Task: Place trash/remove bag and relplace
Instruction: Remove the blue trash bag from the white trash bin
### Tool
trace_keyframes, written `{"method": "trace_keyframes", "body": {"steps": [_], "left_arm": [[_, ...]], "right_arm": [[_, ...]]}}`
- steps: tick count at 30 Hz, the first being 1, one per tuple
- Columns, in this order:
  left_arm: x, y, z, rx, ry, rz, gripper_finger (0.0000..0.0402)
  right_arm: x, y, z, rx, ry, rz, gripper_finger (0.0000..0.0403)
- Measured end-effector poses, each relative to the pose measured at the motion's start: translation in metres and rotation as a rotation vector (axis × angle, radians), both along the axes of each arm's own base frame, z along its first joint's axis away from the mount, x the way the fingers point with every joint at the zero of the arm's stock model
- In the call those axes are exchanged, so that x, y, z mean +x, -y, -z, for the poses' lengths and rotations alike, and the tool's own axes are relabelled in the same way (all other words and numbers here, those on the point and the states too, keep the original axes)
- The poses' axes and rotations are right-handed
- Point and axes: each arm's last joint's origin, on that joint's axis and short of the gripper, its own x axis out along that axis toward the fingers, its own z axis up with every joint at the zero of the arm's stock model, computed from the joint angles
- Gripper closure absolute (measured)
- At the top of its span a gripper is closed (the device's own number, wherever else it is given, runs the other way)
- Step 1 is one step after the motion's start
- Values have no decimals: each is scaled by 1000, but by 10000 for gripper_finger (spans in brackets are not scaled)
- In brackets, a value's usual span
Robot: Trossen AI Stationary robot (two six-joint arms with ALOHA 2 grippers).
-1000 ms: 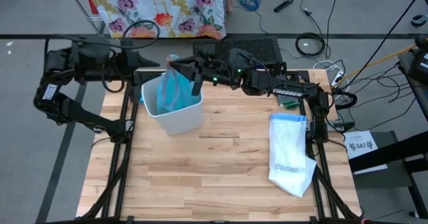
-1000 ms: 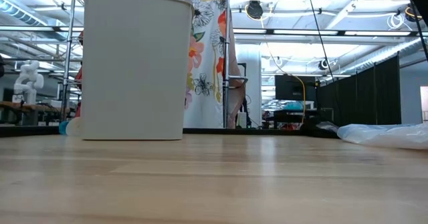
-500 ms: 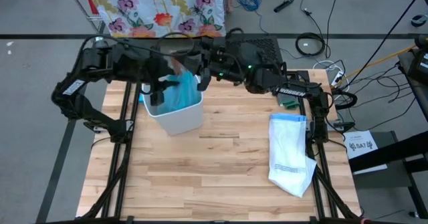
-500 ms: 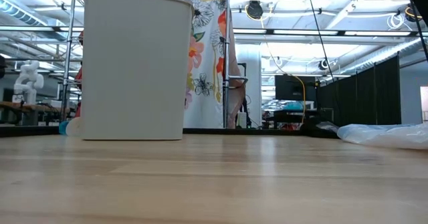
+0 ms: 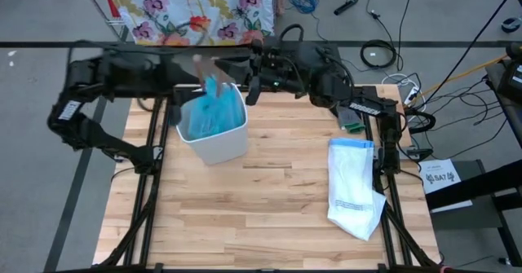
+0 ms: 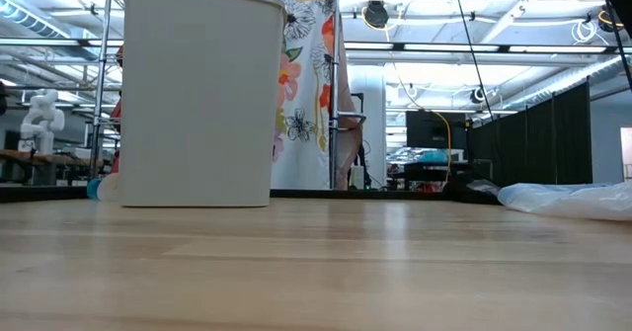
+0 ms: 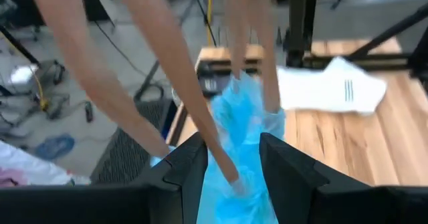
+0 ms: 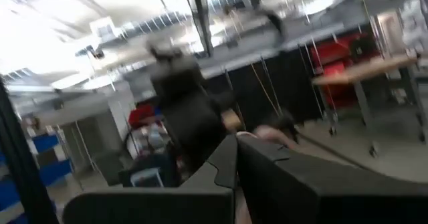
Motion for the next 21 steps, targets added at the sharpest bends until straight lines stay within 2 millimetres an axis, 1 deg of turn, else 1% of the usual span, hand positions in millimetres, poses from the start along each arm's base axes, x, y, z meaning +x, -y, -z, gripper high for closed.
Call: {"method": "trace_keyframes", "body": {"steps": [4, 8, 11, 16, 21], "left_arm": [[-14, 3, -4, -3, 37, -5, 258], [-22, 4, -6, -27, 53, -22, 258], [-27, 5, -4, -33, 27, -27, 258], [-32, 5, 4, -54, -53, -73, 258], [-33, 5, 4, -56, -60, -73, 258]], "right_arm": [[3, 0, 11, 9, -111, 1, 400], [5, 3, 20, 20, -211, 5, 374], [5, 4, 25, 19, -253, 10, 340], [5, 3, 20, -25, -215, 17, 271], [2, 2, 19, -21, -220, 16, 211]]}}
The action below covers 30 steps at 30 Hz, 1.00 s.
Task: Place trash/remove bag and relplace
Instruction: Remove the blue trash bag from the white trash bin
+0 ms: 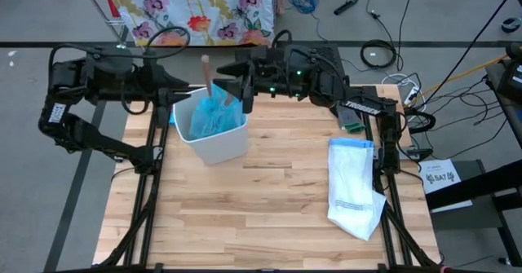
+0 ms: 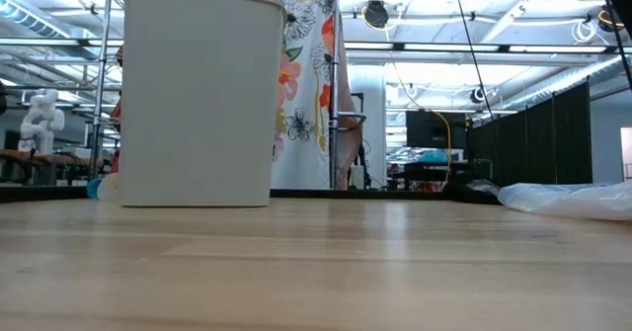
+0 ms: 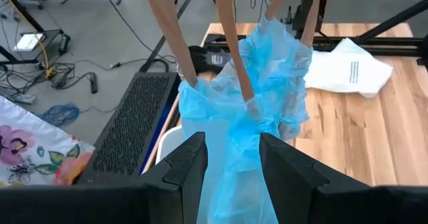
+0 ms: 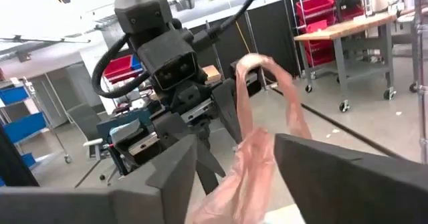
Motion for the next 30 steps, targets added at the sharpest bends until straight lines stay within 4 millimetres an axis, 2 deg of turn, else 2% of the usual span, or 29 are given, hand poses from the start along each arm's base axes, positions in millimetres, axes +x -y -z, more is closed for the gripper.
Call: {"method": "trace_keyframes", "body": {"steps": [4, 9, 14, 18, 21, 24, 30], "left_arm": [[0, 0, 1, -24, -4, -13, 258], [-2, 0, 3, -47, -22, -25, 258], [-3, 1, 5, -52, -42, -26, 258], [-3, 1, 13, -66, -115, -28, 258], [3, 0, 22, -86, -172, -27, 258], [10, -1, 31, -120, -186, -19, 258], [13, -2, 52, -142, -178, -32, 258]], "right_arm": [[-18, -2, -15, -45, 27, 6, 183], [-53, -8, -38, -90, 24, 12, 175], [-91, -12, -43, -68, -131, 30, 183], [-116, -19, -35, 51, -314, 73, 190], [-121, -28, -22, 83, -463, 91, 192], [-115, -38, -7, 63, -582, 122, 192], [-86, -47, 19, -22, -711, 191, 193]]}}
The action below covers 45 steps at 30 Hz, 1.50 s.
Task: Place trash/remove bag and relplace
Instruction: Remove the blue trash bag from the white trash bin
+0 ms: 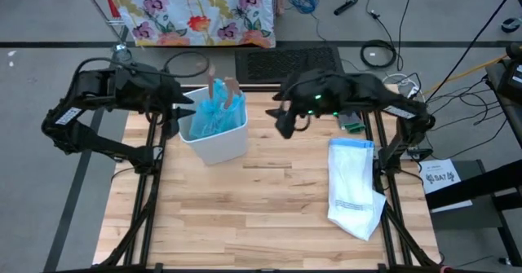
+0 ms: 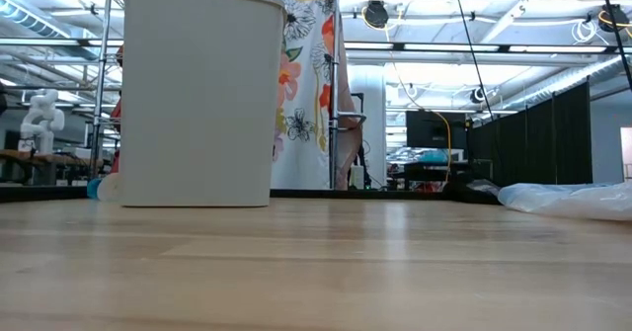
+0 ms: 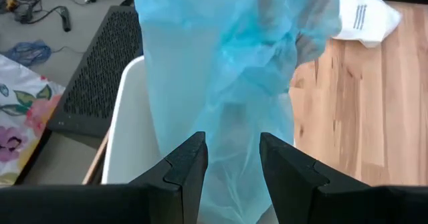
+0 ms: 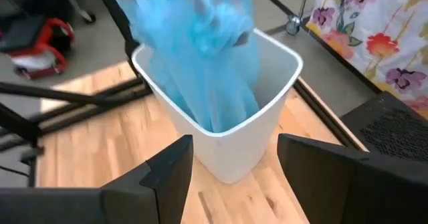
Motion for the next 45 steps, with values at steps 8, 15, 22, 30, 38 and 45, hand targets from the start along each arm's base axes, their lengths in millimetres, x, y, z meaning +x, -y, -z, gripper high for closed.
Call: {"method": "trace_keyframes", "body": {"steps": [8, 15, 22, 30, 38, 45], "left_arm": [[-4, 1, 18, -12, 39, -17, 258], [8, -2, 24, 23, 58, -20, 258], [27, -7, 15, 115, 166, -14, 258], [31, -7, 8, 107, 256, 17, 258], [21, -4, -9, 88, 340, 19, 258], [0, 0, -39, 83, 451, 14, 258]], "right_arm": [[48, 15, 33, -67, -63, -8, 193], [83, 46, 55, -120, -34, -23, 193], [124, 64, 71, -141, 145, -168, 193], [162, 69, 86, -149, 371, -316, 193], [178, 69, 79, -118, 642, -373, 343], [175, 72, 77, -98, 633, -352, 401]]}}
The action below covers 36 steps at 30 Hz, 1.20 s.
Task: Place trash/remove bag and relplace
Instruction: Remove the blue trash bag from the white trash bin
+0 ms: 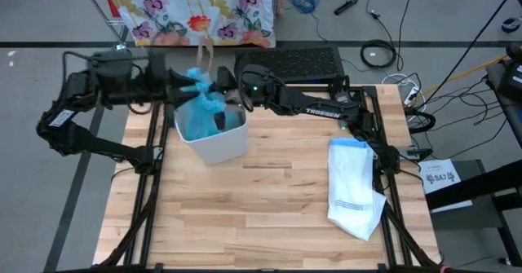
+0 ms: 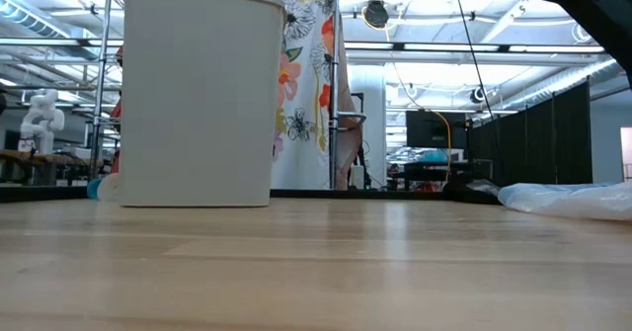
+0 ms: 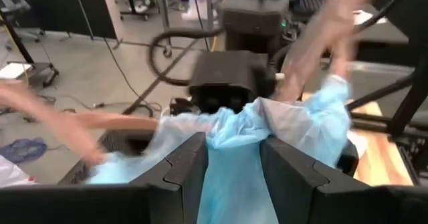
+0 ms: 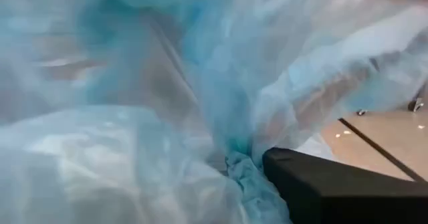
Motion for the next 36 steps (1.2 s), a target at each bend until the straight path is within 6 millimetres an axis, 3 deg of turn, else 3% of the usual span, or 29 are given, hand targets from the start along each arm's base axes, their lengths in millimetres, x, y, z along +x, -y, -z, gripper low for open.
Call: {"method": "trace_keyframes", "body": {"steps": [8, 14, 21, 25, 31, 33, 36], "left_arm": [[-27, 5, -14, -44, 31, -19, 258], [-49, 8, -18, -34, 83, -67, 258], [-66, 11, -16, -55, 80, -76, 258], [-70, 12, -11, -102, 46, -89, 258], [-74, 13, -9, -108, 24, -91, 258], [-77, 13, -9, -103, 31, -103, 258], [-81, 12, -7, -110, 25, -176, 258]], "right_arm": [[-23, 0, -31, -23, 39, 65, 403], [-47, 7, -70, -70, 234, 118, 403], [-100, 29, -129, -158, 593, 328, 403], [-138, 34, -158, -234, 672, 466, 403], [-187, 27, -183, -301, 486, 687, 403], [-196, 23, -180, -265, 340, 754, 403], [-200, 20, -161, -156, 71, 881, 403]]}}
